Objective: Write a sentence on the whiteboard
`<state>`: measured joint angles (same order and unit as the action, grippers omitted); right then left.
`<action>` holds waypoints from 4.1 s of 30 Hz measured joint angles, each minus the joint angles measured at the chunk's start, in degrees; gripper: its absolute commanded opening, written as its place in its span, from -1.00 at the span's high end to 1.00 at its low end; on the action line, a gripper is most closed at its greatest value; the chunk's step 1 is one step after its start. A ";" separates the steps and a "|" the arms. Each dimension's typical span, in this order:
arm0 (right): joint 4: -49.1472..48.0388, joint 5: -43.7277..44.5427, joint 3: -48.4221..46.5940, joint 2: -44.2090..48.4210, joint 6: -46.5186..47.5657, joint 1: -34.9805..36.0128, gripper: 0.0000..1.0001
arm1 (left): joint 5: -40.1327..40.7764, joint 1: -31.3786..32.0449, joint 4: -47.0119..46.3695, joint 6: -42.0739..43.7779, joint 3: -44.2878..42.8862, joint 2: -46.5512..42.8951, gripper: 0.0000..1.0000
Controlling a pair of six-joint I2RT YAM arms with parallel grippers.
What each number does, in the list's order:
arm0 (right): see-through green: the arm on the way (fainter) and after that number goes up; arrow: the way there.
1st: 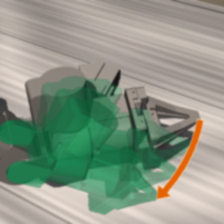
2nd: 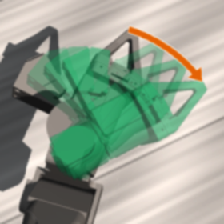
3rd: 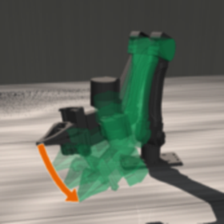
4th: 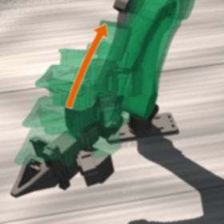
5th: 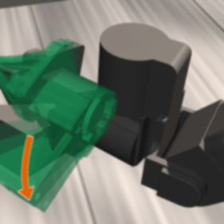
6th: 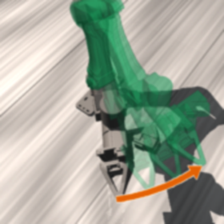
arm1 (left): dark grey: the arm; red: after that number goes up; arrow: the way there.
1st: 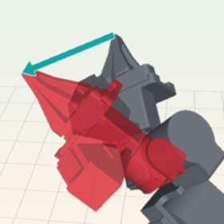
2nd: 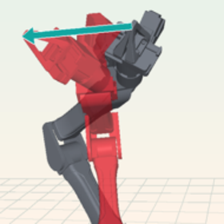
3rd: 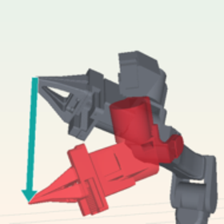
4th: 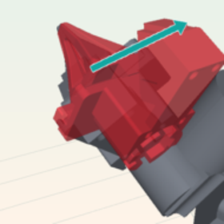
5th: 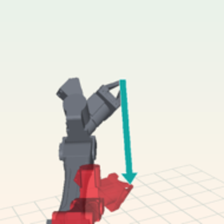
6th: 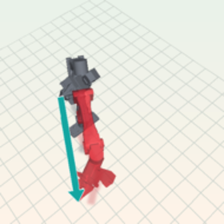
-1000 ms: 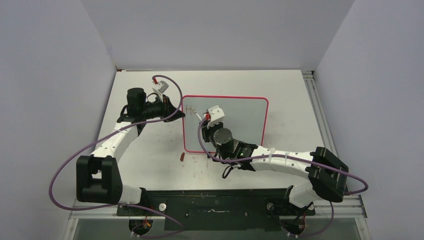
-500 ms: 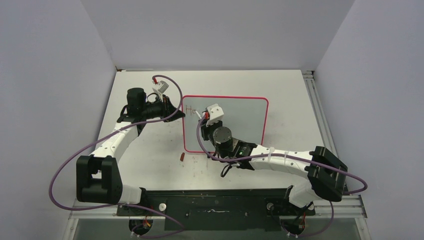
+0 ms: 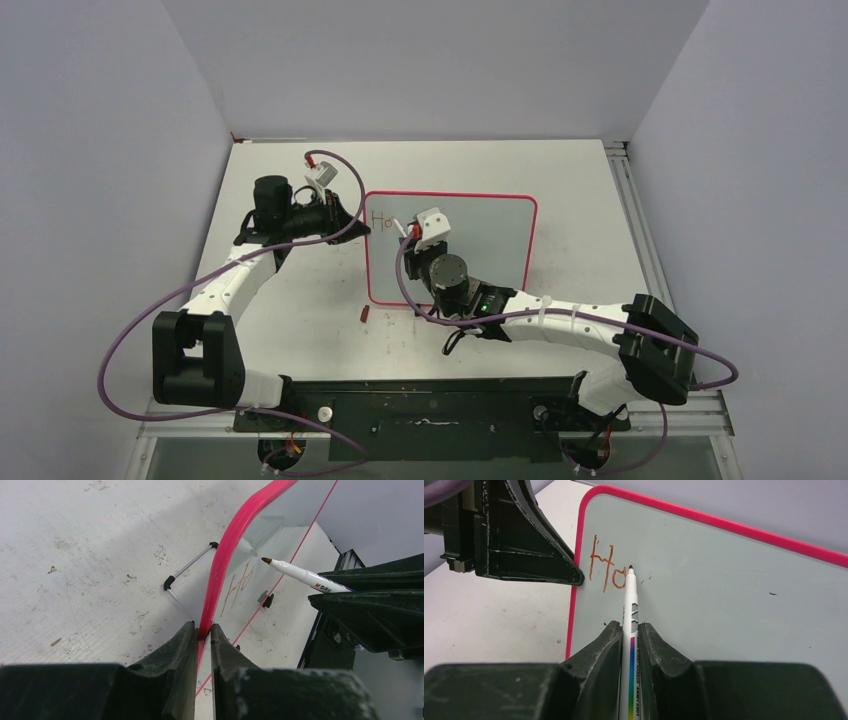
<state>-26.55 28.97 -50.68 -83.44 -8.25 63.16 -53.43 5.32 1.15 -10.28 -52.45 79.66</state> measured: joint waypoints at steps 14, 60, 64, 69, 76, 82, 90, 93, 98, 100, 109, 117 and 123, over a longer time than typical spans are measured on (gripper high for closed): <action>-0.39 2.82 0.04 0.13 0.28 0.28 0.89 | 0.00 0.00 0.09 0.00 0.00 -0.04 1.00; 3.76 3.69 2.75 3.08 -2.43 4.28 0.89 | 0.02 0.00 0.31 0.00 0.00 -0.15 1.00; 2.36 3.67 1.77 2.95 -1.16 3.13 0.89 | 0.02 0.00 0.31 0.00 0.00 -0.15 1.00; 0.15 3.63 0.24 1.62 0.15 1.73 0.89 | 0.00 0.00 0.31 0.00 0.00 -0.15 1.00; -0.66 3.32 -0.17 -0.48 0.37 0.33 0.89 | 0.07 0.00 0.31 0.00 0.00 -0.15 1.00; -0.70 2.97 -0.22 -0.50 0.26 0.13 0.89 | 0.11 0.00 0.31 0.00 0.00 -0.15 1.00; -0.63 3.02 -0.22 -0.48 -0.33 -0.11 0.89 | 0.26 0.00 0.31 0.00 0.00 -0.15 1.00; -0.57 3.23 -0.13 -0.37 -0.68 -0.11 0.89 | 0.26 0.00 0.31 0.00 0.00 -0.15 1.00; 0.11 4.09 0.83 0.83 -1.64 -0.13 0.89 | 0.26 0.00 0.31 0.00 0.00 -0.15 1.00; 0.48 4.55 1.31 1.46 -1.95 -0.17 0.89 | 0.24 0.00 0.31 0.00 0.00 -0.15 1.00; 1.27 5.16 2.23 2.45 -3.02 -0.17 0.89 | 0.24 0.00 0.31 0.00 0.00 -0.15 1.00; 1.33 5.05 2.27 2.45 -3.13 0.00 0.89 | 0.24 0.00 0.31 0.00 0.00 -0.15 1.00; 1.33 4.31 2.27 2.21 -3.10 0.33 0.89 | 0.07 0.00 0.33 0.00 0.00 -0.15 1.00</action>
<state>-25.21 33.28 -48.40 -81.23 -11.35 63.48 -53.36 5.32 1.48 -10.28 -52.45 79.50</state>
